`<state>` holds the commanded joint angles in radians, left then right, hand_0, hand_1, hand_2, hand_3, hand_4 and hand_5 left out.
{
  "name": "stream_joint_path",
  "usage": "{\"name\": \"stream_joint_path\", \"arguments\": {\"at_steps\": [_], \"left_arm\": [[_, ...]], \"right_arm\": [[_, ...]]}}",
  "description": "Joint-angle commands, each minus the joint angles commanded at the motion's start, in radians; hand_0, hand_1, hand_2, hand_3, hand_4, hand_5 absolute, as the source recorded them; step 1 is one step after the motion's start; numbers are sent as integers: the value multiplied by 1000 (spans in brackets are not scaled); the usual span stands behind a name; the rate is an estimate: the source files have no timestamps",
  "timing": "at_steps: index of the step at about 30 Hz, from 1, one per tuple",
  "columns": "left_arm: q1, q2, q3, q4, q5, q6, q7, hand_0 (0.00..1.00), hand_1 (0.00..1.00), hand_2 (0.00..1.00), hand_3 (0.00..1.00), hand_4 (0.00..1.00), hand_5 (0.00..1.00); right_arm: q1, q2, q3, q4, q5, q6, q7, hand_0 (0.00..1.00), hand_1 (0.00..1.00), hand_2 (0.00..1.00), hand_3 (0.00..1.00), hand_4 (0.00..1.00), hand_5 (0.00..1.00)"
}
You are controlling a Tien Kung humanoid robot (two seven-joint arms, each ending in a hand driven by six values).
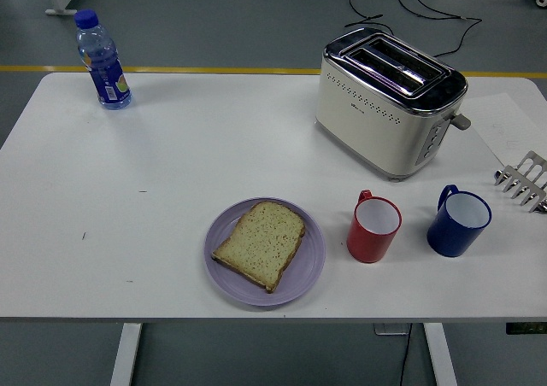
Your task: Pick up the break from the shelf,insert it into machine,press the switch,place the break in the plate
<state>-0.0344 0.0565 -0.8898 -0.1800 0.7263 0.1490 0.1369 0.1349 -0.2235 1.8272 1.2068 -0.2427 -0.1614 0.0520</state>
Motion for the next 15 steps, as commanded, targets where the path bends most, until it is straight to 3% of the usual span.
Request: {"name": "stream_joint_path", "arguments": {"at_steps": [15], "left_arm": [[-1,0,-7,0,8,0,3,683,618,674,695,437,998]], "right_arm": [[1,2,4,0,7,-6,8,755,695,734,643,440,263]]}}
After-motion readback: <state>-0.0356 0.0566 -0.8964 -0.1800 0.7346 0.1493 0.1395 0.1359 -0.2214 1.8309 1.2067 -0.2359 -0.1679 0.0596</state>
